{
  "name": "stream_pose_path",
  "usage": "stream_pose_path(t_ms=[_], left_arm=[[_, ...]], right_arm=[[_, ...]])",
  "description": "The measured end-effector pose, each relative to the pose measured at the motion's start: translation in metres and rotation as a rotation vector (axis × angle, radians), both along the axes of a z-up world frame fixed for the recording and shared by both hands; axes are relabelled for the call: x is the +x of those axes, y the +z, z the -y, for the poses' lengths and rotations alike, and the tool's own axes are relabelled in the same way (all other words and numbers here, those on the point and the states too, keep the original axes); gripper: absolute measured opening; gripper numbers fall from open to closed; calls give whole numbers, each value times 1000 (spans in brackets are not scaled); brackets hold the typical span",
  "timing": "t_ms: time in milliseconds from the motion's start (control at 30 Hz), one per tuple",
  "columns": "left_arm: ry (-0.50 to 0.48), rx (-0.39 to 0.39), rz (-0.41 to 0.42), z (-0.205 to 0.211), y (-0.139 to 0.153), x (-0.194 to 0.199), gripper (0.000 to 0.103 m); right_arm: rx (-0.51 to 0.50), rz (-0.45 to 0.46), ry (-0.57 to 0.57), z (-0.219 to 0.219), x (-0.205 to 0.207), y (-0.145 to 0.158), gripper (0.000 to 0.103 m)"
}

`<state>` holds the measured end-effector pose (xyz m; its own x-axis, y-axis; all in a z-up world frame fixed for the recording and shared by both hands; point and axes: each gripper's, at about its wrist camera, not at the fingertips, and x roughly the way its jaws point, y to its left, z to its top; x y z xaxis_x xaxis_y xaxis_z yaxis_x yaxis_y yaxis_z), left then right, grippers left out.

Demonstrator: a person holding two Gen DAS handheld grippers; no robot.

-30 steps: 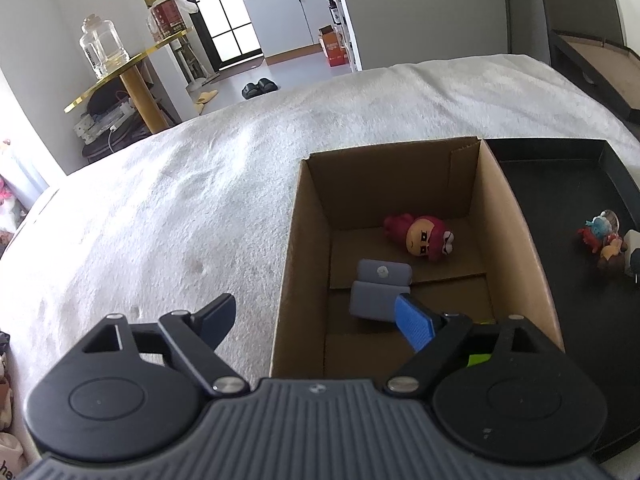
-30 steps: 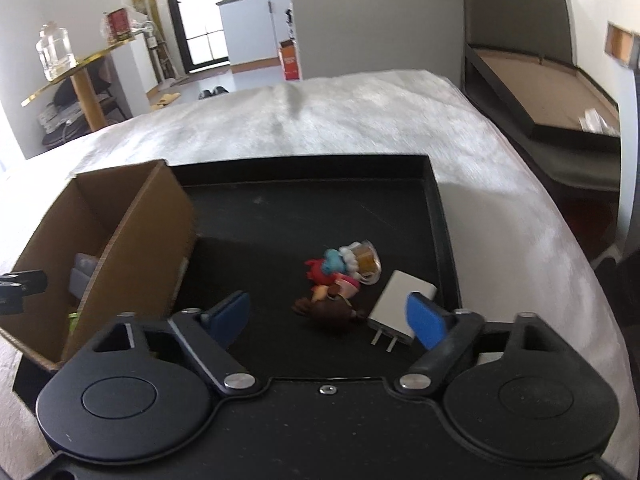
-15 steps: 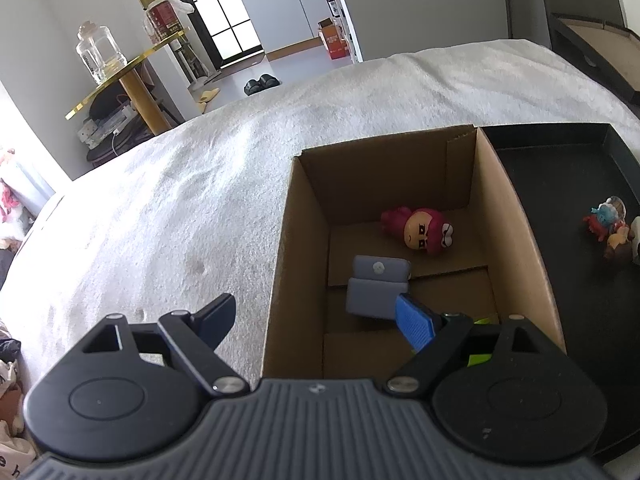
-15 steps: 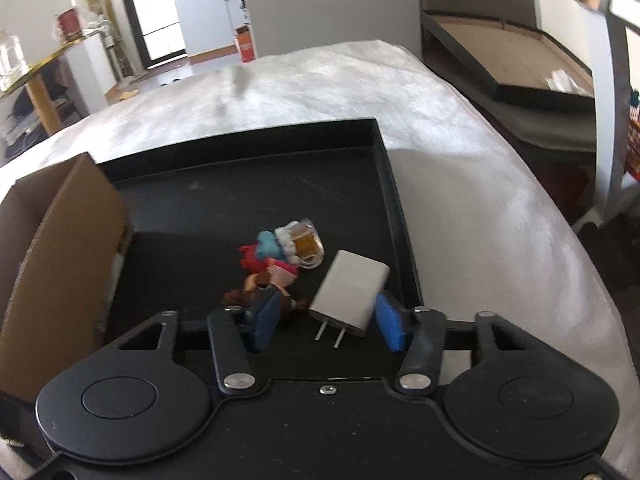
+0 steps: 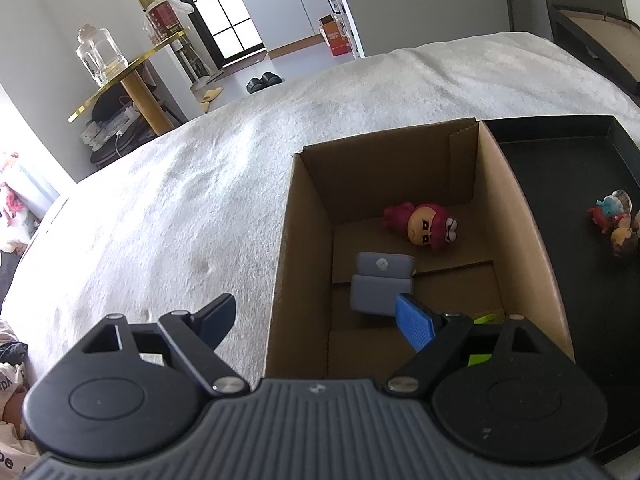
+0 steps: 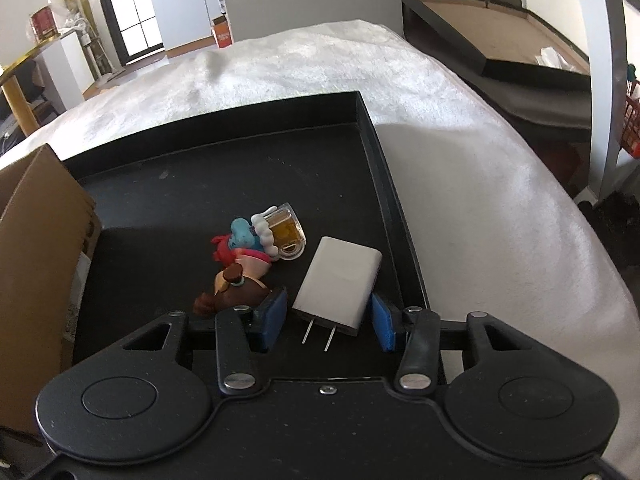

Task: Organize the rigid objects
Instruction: 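Reach the right gripper to the white plug charger and close on it, then carry the white plug charger with the right gripper and release it into the box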

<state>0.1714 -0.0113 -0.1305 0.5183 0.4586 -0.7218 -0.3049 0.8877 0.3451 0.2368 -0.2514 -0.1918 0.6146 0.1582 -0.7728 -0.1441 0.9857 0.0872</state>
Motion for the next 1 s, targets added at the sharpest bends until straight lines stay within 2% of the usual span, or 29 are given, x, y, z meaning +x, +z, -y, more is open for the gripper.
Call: stream_pose_path(t_ms=[167, 733, 1000], left_arm=[[7, -7, 5, -2, 0, -2, 86], [11, -36, 23, -8, 1, -6, 86], [14, -39, 24, -10, 0, -7, 86]], right_arm=[[-46, 10, 26, -2, -5, 0, 40], [-68, -44, 134, 2, -40, 3, 40], [-99, -43, 96, 4, -36, 0, 44]])
